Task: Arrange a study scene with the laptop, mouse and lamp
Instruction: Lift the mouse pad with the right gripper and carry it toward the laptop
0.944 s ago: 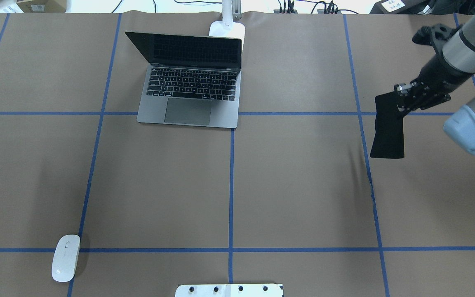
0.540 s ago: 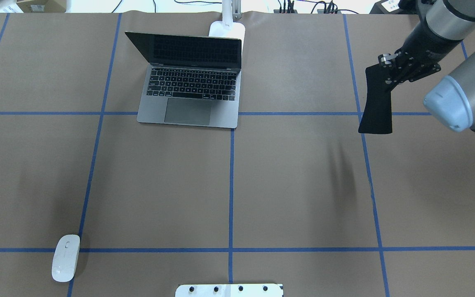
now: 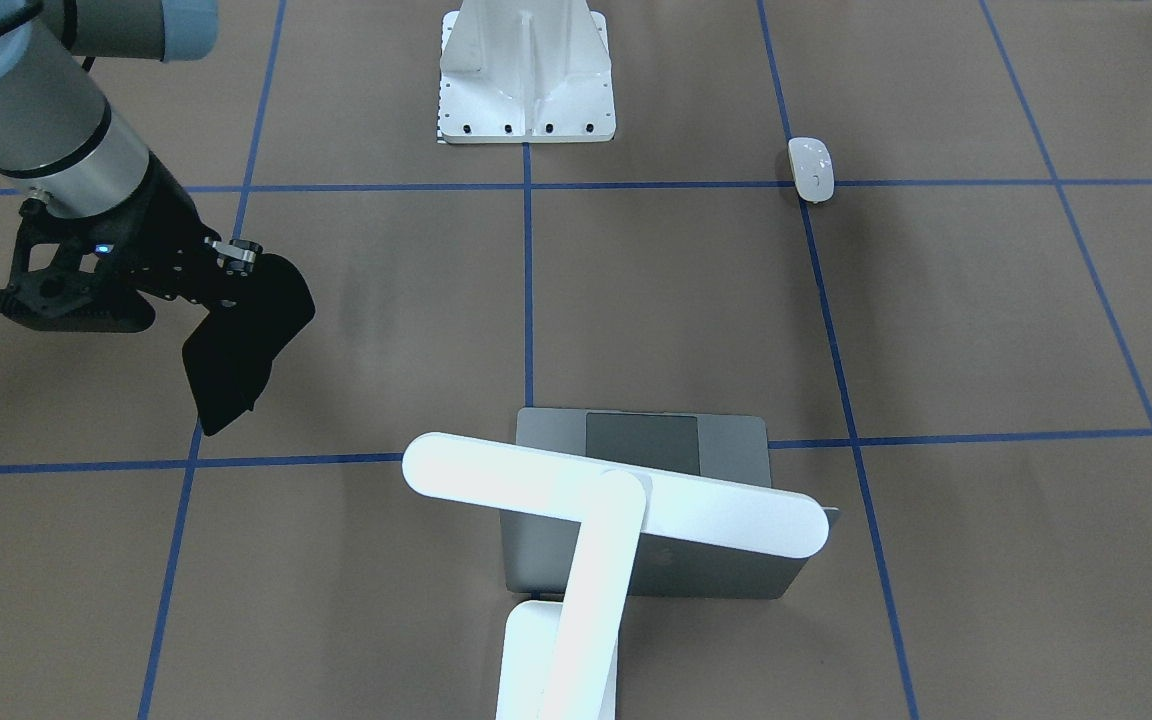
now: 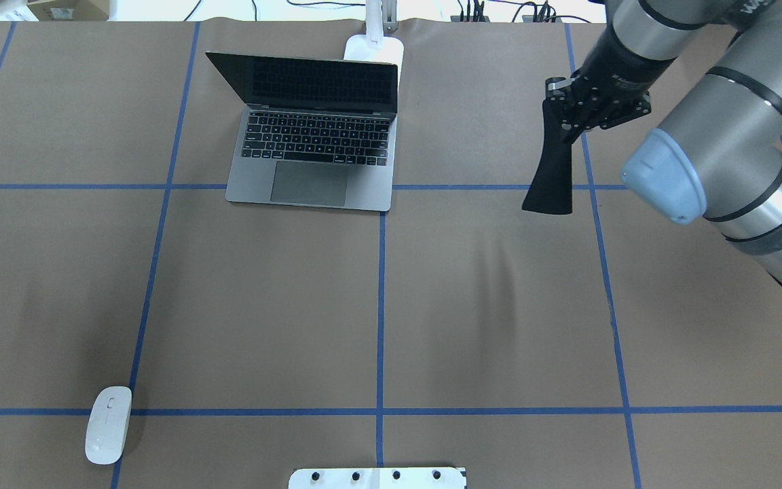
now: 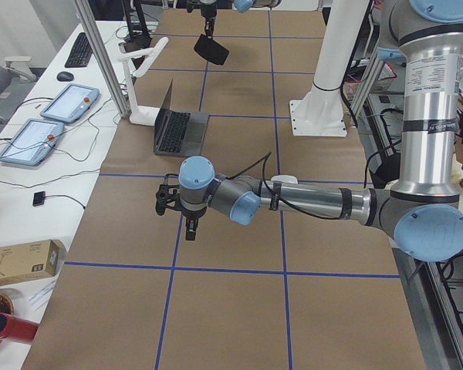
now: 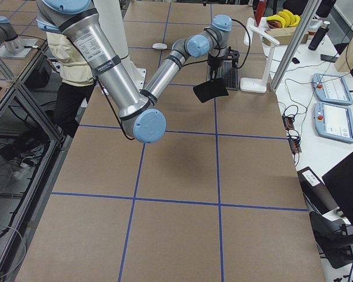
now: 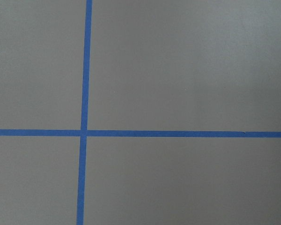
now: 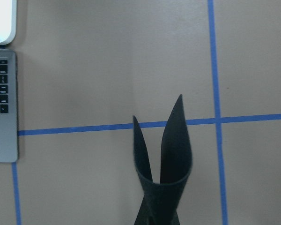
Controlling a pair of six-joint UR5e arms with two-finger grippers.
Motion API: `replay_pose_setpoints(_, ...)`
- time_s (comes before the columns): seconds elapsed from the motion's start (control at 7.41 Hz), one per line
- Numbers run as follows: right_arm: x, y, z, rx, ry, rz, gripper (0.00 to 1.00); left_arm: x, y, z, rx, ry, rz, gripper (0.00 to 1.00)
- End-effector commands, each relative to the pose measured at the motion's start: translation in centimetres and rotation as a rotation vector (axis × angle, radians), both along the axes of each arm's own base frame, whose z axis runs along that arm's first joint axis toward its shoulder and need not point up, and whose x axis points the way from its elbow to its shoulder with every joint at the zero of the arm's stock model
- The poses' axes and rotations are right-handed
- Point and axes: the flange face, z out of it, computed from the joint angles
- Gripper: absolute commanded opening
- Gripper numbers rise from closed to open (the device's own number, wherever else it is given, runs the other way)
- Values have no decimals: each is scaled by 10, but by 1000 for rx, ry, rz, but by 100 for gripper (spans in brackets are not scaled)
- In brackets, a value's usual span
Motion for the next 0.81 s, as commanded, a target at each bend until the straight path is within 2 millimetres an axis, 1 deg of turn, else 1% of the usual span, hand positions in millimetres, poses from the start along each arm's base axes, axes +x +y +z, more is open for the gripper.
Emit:
replay_pose_setpoints(0.0, -30, 9, -45, 20, -5, 54, 0, -1, 5, 4, -4, 0, 2, 99)
replay_pose_setpoints(0.13, -35, 10, -52, 30, -2, 63, 0, -1, 5, 5, -1, -3, 6, 99)
replay_pose_setpoints(0.27, -36, 8, -67, 43, -15, 68, 0, -1, 5, 5, -1, -2, 7, 99)
replay_pose_setpoints(0.4, -41, 3, -78, 15, -21, 101, 0, -1, 6, 6, -2, -2, 7, 99)
replay_pose_setpoints(0.67, -60, -18, -100, -8, -51, 167, 0, -1, 6, 6, -2, -3, 6, 99)
